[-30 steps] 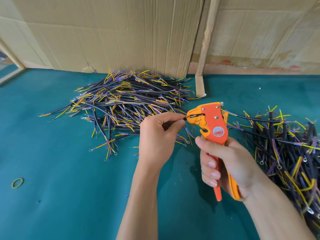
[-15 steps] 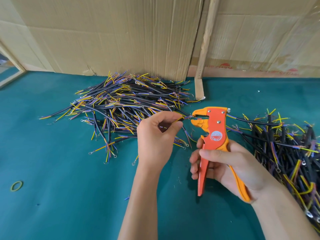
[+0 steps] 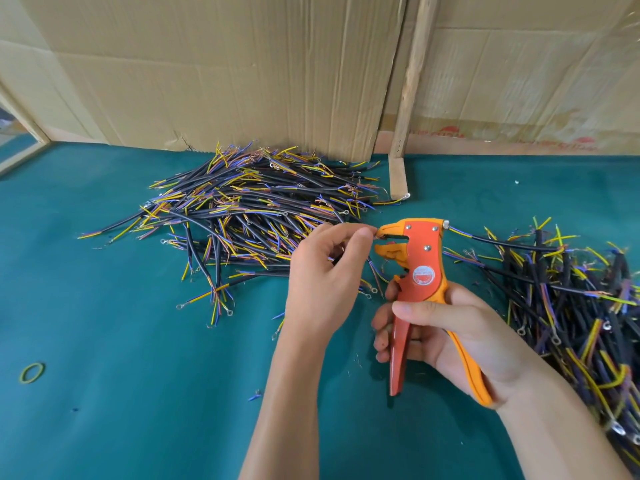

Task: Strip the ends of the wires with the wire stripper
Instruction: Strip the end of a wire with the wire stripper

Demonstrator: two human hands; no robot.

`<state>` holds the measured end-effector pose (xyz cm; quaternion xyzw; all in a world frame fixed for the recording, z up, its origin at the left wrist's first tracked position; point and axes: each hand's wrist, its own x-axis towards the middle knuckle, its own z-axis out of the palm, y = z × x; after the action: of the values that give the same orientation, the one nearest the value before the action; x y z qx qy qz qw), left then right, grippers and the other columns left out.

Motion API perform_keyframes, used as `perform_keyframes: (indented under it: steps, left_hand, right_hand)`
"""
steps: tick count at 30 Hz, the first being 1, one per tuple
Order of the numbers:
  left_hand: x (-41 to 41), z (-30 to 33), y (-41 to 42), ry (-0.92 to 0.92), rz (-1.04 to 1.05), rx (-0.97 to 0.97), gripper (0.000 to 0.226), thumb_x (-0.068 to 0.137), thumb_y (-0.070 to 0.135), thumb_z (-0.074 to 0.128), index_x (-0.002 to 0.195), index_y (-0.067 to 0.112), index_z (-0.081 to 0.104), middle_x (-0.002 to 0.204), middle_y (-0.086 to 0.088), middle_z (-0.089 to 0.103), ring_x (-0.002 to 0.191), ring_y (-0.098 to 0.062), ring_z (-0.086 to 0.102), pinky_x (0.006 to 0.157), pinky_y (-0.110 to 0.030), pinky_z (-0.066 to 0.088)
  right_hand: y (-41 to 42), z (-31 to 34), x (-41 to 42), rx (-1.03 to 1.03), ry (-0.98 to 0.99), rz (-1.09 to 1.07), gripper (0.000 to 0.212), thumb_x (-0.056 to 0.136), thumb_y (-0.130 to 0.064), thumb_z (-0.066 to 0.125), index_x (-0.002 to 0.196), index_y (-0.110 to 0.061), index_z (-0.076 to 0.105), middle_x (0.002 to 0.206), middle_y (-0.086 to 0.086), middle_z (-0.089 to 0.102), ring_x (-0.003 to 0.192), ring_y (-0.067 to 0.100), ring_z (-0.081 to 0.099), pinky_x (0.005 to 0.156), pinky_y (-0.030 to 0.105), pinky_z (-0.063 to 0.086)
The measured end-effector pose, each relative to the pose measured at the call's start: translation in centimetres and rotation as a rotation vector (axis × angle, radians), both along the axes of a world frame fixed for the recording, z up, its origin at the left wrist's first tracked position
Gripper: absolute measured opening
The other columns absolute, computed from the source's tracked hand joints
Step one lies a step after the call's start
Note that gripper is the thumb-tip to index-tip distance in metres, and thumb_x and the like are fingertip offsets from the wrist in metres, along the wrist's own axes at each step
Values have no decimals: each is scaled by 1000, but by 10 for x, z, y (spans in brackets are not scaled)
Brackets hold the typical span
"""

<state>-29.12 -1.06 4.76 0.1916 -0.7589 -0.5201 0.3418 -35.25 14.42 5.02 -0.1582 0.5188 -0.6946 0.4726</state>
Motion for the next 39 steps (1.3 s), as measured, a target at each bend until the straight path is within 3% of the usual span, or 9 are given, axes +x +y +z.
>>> perform_keyframes:
  steps: [5,13,19,24,30,35,39]
  left_hand:
    - [-2,-3,-2,-25,53,4,19,96,14,66,84,23,77,78,-2,70,62,-6,51,63,-26,40]
    - [-3,-3,0,-37,37,20,10,96,2,61,95,7,70,84,-3,66,62,1,50,58,-8,39]
    - [-3,-6,-2,-48,35,63,14,98,6,59,104,11,72,82,-6,67,65,-6,50,60,-13,40]
    - [-4,-8,-2,-104,50,11,17,99,8,57,97,15,73,93,-4,69,76,-12,55,71,-23,42]
    - [-5,-9,-4,-83,48,-42,17,97,4,58,94,16,69,92,-6,66,66,-6,46,65,-18,36]
    - [-3,-6,-4,-2,65,-45,20,91,2,67,89,20,75,86,4,71,69,-7,53,67,-18,40]
    - [-4,-5,-1,-15,65,-79,23,91,2,67,85,23,73,70,16,62,59,-5,46,61,-13,36]
  right_hand:
    - [0,0,-1,-1,-6,-7,27,74,-9,77,99,-5,67,91,33,66,73,42,66,67,49,58]
    - [1,-1,-2,-7,-3,3,27,71,-12,81,95,-7,70,92,32,66,73,41,67,68,49,58]
    - [1,-1,-2,-13,-10,25,29,68,-17,83,94,-9,72,92,32,67,73,41,67,69,49,58]
    - [2,-1,-3,-11,-10,9,32,66,-17,83,95,-8,71,92,32,67,73,42,67,69,50,58]
    - [0,-1,-2,-4,-11,17,26,68,-14,82,92,-9,72,91,32,67,72,41,67,68,50,59]
    - [0,-2,-1,-1,-24,21,29,67,-18,83,92,-9,73,92,32,67,72,41,67,68,49,59]
    - [0,-3,-2,-8,-31,27,29,67,-18,83,93,-10,73,92,32,67,72,41,67,69,50,58]
